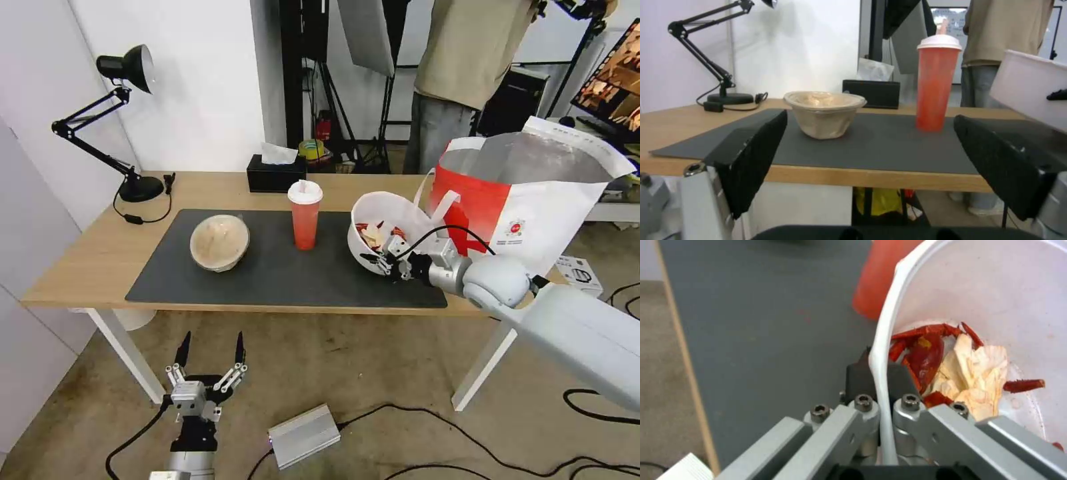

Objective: Pick up the trash from the table and place it into the takeout bag.

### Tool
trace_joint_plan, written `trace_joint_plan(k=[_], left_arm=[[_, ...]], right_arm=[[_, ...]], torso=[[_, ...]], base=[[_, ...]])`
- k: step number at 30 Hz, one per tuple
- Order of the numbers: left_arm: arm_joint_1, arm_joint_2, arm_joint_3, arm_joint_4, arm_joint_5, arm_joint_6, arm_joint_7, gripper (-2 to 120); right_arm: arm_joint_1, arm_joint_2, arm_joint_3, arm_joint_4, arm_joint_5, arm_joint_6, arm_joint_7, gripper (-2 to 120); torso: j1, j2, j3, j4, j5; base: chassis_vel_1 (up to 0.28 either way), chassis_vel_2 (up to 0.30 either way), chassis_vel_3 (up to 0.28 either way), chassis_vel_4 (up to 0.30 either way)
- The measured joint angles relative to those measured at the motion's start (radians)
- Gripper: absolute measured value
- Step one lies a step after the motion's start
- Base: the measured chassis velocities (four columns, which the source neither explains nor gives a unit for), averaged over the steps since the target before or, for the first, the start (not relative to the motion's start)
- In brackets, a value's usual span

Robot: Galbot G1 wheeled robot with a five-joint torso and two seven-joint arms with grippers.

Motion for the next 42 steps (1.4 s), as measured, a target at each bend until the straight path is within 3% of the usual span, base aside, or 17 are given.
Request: trace_joint_plan(k=[42], left_arm=[[0.014,0.0,-0.015,-0.015,-0.017,-0.004,-0.001,100]], right_arm=[[0.077,0.008,-0.066,0.251,0.058,-0.06,0.048,0]], torso=[[0.0,0.0,0.0,0.0,0.0]], base=[[0.0,0.0,0.0,0.0]])
